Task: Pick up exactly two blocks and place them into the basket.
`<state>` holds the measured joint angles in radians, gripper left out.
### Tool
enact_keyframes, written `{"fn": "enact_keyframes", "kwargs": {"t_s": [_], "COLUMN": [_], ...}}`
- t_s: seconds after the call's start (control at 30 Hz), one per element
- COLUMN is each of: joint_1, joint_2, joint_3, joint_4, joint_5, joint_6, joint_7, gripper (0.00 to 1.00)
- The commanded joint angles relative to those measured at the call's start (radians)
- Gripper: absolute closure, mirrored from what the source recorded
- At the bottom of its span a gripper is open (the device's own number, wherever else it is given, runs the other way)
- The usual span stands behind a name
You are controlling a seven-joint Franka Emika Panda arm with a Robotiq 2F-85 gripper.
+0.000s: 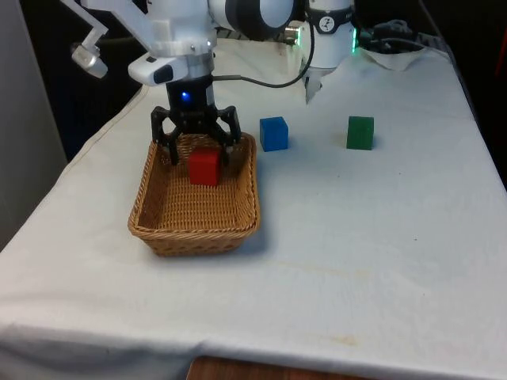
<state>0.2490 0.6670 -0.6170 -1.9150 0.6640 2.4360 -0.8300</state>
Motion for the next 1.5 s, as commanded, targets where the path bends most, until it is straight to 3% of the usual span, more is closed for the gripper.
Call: {"fn": "enact_keyframes", "kwargs": {"t_s": [0.0,0.03,0.07,0.13,0.2,0.27,0.3,0.33,0.53,0.57,0.6,0.87,0.9,0.93,1.17,1.2,1.23,1.47], "joint_1": [-0.007,0.0,-0.007,-0.007,0.009,0.013,0.005,0.021,0.039,0.026,0.041,0.064,0.049,0.066,0.078,0.064,0.08,0.091], "joint_2": [0.003,0.0,0.003,0.002,-0.02,-0.027,-0.016,-0.044,-0.117,-0.112,-0.128,-0.231,-0.226,-0.243,-0.338,-0.324,-0.349,-0.447], "joint_3": [0.006,0.0,0.006,0.005,-0.01,-0.014,-0.007,-0.019,-0.02,-0.01,-0.02,-0.022,-0.01,-0.022,-0.021,-0.01,-0.021,-0.014], "joint_4": [0.005,0.0,0.005,0.004,-0.008,-0.012,-0.001,-0.023,-0.073,-0.064,-0.08,-0.151,-0.143,-0.16,-0.217,-0.203,-0.224,-0.281], "joint_5": [0.008,0.0,0.008,0.008,-0.003,-0.005,0.001,-0.009,-0.028,-0.02,-0.031,-0.057,-0.044,-0.061,-0.103,-0.085,-0.109,-0.18], "joint_6": [0.002,0.0,0.002,0.001,0.0,0.0,-0.002,0.0,0.011,0.001,0.012,0.027,0.016,0.029,0.037,0.023,0.036,0.039], "joint_7": [-0.008,0.0,-0.008,-0.008,0.003,0.005,0.0,0.009,0.025,0.014,0.027,0.045,0.031,0.048,0.082,0.064,0.085,0.138], "gripper": [0.0,0.0,0.0,0.0,0.0,0.0,0.0,0.0,0.0,0.0,0.0,0.0,0.0,0.0,0.0,0.0,0.0,0.0]}}
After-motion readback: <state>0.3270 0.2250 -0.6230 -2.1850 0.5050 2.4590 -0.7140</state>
